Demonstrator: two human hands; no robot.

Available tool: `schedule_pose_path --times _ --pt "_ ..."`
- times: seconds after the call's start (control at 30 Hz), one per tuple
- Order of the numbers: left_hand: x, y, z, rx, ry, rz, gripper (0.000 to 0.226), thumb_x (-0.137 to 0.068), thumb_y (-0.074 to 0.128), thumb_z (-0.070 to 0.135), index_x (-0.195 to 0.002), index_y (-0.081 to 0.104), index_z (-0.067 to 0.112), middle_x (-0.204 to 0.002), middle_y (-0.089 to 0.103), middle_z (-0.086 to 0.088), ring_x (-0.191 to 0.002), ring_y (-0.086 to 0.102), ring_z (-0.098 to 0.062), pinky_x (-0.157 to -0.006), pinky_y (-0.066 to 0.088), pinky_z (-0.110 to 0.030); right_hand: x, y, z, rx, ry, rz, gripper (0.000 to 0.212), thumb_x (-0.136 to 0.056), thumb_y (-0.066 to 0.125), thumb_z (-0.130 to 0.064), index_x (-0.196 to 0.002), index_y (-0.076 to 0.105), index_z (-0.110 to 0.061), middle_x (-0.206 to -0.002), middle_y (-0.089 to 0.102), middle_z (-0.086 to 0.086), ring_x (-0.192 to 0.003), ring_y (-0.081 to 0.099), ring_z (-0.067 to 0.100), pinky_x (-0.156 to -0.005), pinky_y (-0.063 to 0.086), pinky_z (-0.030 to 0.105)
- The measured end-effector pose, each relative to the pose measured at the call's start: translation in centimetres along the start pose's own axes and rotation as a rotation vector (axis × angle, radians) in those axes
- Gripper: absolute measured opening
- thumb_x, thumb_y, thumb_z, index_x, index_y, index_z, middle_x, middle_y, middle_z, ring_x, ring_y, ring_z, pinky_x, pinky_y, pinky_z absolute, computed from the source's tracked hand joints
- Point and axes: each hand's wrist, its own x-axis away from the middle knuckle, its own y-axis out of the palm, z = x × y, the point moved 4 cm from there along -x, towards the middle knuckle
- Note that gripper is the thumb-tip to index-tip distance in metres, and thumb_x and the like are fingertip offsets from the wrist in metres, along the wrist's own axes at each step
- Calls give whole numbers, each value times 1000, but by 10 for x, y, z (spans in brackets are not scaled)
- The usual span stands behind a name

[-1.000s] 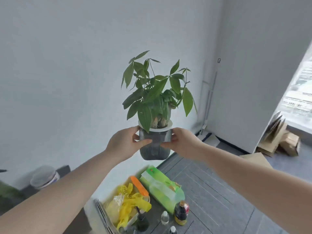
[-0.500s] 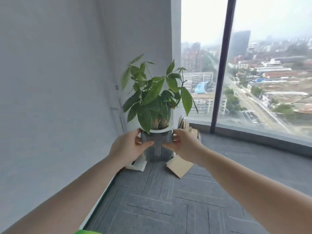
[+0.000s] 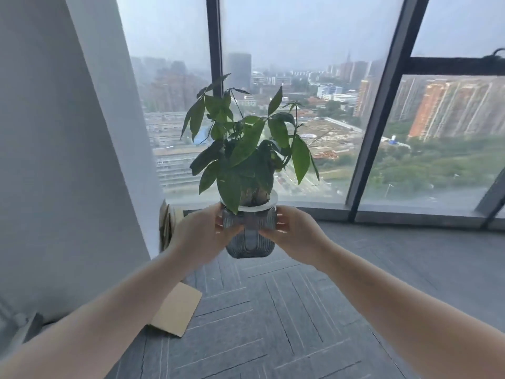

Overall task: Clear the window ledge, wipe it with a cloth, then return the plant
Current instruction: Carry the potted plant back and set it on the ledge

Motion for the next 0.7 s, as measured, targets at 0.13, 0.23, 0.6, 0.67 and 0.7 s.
schedule_pose_path --times 0.13,0.23,0.6,0.67,0.7 --pt "-100 56 33 17 90 -123 23 -84 63 51 -95 58 32 -94 70 9 -89 66 -14 -82 54 -35 -60 -48 61 21 106 84 32 -86 70 -26 -115 64 -15 -109 71 -2 -97 67 16 -89 55 40" --pt "-167 105 65 0 157 -193 22 -84 62 54 -90 51 35 -92 68 10 -89 65 -14 -81 54 -35 -99 -88 116 23 175 155 31 -85 71 -26 -112 65 -14 -106 71 -1 -95 68 18 -88 55 42" --pt "-404 258 168 -30 136 -246 36 -87 55 56 -108 60 28 -102 70 7 -95 66 -16 -80 55 -38 -286 -229 300 -21 197 195 29 -84 71 -24 -109 66 -10 -103 73 2 -94 68 22 -87 55 45" --pt "-448 274 177 -39 137 -239 40 -86 54 59 -110 60 27 -103 70 5 -96 66 -17 -81 54 -39 -326 -249 320 -37 188 185 28 -83 72 -24 -108 67 -12 -102 74 1 -93 69 20 -87 56 45" --pt "-469 281 180 -43 133 -237 40 -86 54 59 -110 59 27 -104 70 4 -96 65 -18 -81 54 -40 -346 -257 328 -36 178 179 28 -83 72 -24 -108 67 -13 -102 74 0 -93 69 19 -87 56 44"
